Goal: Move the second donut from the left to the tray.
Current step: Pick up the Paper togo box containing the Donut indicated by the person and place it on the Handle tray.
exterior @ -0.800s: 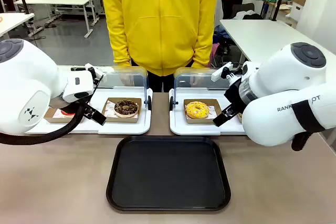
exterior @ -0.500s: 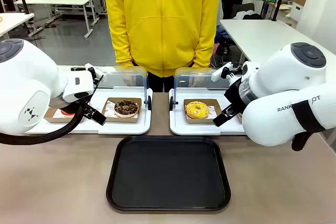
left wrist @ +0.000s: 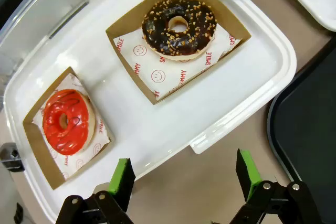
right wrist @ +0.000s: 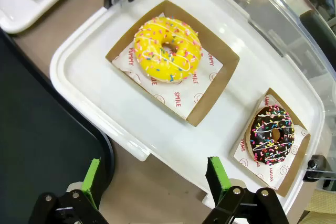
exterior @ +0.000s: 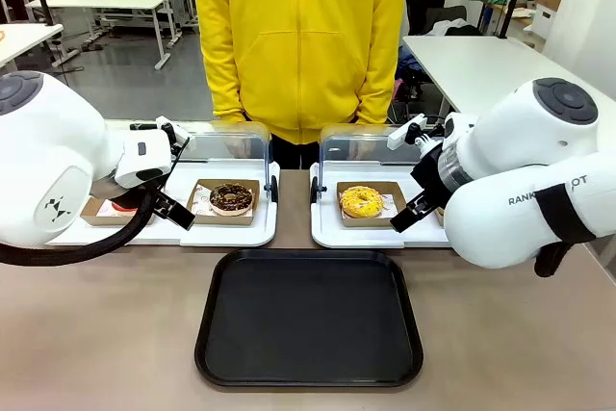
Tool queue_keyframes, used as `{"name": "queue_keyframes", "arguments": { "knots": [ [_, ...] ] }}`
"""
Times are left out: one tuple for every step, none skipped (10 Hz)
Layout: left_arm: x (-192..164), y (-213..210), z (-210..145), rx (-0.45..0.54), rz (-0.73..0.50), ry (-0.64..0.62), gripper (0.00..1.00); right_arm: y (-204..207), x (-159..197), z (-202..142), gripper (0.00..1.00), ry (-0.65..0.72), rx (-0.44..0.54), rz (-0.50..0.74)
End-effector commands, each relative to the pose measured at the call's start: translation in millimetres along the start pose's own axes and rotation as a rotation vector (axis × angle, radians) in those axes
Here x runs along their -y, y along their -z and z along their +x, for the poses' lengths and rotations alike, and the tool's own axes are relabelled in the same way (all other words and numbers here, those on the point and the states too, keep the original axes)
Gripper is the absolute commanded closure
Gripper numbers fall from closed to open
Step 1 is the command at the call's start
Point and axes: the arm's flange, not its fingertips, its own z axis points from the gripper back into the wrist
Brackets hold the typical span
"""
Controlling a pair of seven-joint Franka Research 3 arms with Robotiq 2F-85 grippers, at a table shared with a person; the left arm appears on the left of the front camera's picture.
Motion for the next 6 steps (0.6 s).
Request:
{"name": "queue_keyframes", "arguments": {
  "knots": [
    [0.0, -0.1, 0.1, 0.000, 0.000, 0.000, 0.00, 0.0, 0.1, 0.0, 0.00, 0.001, 0.000, 0.000],
    [0.0, -0.1, 0.1, 0.000, 0.000, 0.000, 0.00, 0.0, 0.1, 0.0, 0.00, 0.001, 0.000, 0.000],
    [0.0, 0.0, 0.0, 0.000, 0.000, 0.000, 0.00, 0.0, 0.0, 0.0, 0.00, 0.000, 0.000, 0.000],
    [-18.5, -26.0, 11.2, 0.052, -0.042, -0.034, 0.00, -32.8, 27.0, 14.4, 0.00, 0.030, 0.042, 0.017],
    [-47.6, -58.1, 17.3, 0.092, -0.091, -0.048, 0.00, -71.7, 61.6, 19.6, 0.00, 0.067, 0.089, 0.057],
    [-77.0, -85.1, 19.2, 0.104, -0.122, -0.037, 0.00, -104.0, 93.4, 14.2, 0.00, 0.099, 0.130, 0.098]
  ]
}}
